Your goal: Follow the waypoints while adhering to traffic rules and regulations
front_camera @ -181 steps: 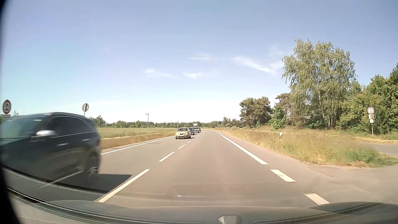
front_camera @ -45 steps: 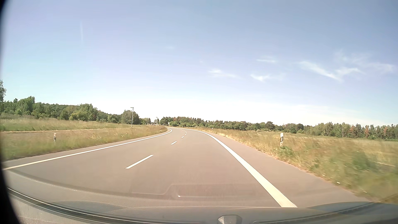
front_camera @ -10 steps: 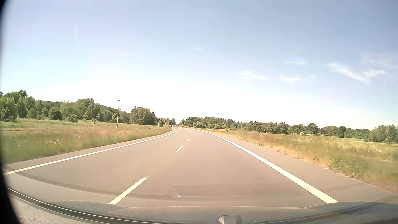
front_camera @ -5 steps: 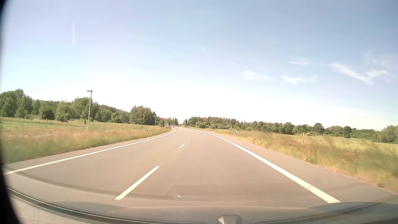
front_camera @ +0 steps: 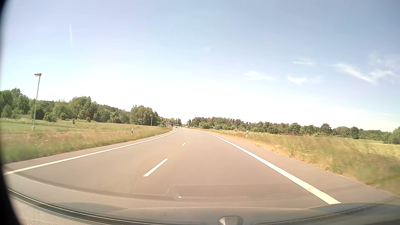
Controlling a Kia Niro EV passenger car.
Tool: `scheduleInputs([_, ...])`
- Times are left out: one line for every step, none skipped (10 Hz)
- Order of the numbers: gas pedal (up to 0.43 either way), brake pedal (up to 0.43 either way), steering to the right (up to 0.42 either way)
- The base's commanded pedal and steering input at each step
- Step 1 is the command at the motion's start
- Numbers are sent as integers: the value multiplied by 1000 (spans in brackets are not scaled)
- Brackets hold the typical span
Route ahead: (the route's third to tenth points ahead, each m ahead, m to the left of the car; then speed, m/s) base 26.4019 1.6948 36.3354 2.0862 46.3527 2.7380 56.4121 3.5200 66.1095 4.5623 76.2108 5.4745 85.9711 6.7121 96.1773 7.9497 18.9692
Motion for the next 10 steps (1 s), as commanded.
scheduleInputs([87,24,-5])
scheduleInputs([87,24,-5])
scheduleInputs([87,24,-5])
scheduleInputs([87,24,-5])
scheduleInputs([87,24,-5])
scheduleInputs([87,24,-5])
scheduleInputs([87,24,-5])
scheduleInputs([87,24,-5])
scheduleInputs([87,24,-6])
scheduleInputs([87,24,-6])
